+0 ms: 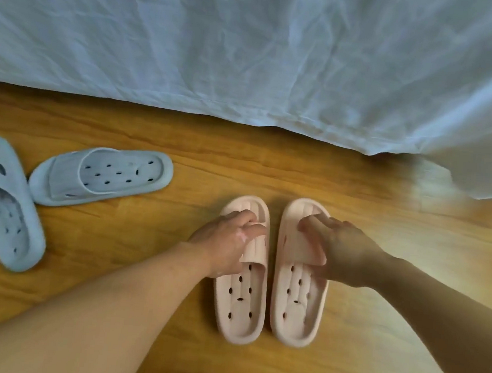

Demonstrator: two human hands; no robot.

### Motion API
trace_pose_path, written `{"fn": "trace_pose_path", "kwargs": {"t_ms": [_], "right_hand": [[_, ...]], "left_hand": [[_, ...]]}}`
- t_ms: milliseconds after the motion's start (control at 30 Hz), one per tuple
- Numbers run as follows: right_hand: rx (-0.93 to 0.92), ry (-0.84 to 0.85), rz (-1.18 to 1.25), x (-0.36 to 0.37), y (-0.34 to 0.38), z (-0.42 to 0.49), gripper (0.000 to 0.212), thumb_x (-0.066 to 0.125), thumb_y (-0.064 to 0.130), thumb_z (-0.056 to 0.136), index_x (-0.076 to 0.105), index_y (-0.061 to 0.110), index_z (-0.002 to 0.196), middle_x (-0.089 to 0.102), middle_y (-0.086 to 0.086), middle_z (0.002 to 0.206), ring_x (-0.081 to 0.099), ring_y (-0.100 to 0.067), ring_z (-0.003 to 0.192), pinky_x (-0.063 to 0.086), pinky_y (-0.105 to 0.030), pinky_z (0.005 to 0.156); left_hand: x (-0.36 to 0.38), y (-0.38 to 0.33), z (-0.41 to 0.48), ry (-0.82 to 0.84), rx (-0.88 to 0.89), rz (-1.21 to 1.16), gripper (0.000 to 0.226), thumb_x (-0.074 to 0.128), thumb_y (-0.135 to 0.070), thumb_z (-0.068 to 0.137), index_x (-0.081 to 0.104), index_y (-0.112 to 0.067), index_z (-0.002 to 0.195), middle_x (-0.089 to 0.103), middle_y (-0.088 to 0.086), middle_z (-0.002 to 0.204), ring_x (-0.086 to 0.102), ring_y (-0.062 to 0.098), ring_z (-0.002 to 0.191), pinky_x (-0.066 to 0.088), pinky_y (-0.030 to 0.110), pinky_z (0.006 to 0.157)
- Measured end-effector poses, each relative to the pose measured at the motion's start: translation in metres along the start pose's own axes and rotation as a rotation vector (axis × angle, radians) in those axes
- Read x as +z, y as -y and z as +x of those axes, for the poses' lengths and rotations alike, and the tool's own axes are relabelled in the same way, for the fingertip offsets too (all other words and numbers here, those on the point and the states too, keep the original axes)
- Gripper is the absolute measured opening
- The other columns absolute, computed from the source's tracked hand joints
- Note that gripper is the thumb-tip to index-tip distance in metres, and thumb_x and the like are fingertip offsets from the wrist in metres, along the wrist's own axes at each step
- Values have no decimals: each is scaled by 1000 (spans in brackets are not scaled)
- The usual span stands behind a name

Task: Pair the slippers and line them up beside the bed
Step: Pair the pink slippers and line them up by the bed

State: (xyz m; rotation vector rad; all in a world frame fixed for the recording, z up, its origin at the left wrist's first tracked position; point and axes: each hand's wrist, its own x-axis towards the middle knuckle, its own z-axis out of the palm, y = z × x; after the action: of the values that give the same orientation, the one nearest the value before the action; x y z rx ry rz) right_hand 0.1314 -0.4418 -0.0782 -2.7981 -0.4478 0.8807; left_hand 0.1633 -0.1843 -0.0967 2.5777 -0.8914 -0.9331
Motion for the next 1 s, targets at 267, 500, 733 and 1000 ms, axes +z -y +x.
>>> {"fn": "trace_pose_path", "kwargs": {"t_ms": [267, 500, 733, 1000], "right_hand": [[67, 17, 88, 30, 4, -4, 97, 77, 61, 69, 27, 28, 145, 44, 1, 147, 54, -24, 116, 46, -36, 89], [-129, 17, 60, -7, 15, 39, 93, 66, 68, 74, 21, 44, 151, 19, 4, 163, 28, -27, 143, 43, -47, 105], [-58, 57, 55, 19, 17, 49, 87, 63, 67, 78, 29, 36, 152, 22, 12, 161, 24, -20, 143, 36, -39, 107], [269, -90, 269, 58, 9, -1, 78, 36, 77, 84, 38, 28, 145, 33, 9, 152, 38, -26, 129, 45, -45, 100]], "left_hand": [[7, -7, 9, -92, 28, 48, 88, 77, -33, 79, 25, -26, 150, 27, -5, 156, 24, 16, 144, 22, 29, 119], [85, -62, -58, -321, -563, -372, 35, 69, -43, 79, 56, -27, 107, 55, -9, 115, 58, 17, 98, 52, 32, 78], [129, -84, -35, -362, -575, -196, 62, 76, -48, 59, 53, -27, 112, 45, 1, 116, 49, 24, 108, 49, 37, 85], [81, -20, -21, -299, -241, 11, 54, 78, -43, 71, 56, -37, 120, 48, -10, 126, 41, 20, 123, 32, 42, 106]]}}
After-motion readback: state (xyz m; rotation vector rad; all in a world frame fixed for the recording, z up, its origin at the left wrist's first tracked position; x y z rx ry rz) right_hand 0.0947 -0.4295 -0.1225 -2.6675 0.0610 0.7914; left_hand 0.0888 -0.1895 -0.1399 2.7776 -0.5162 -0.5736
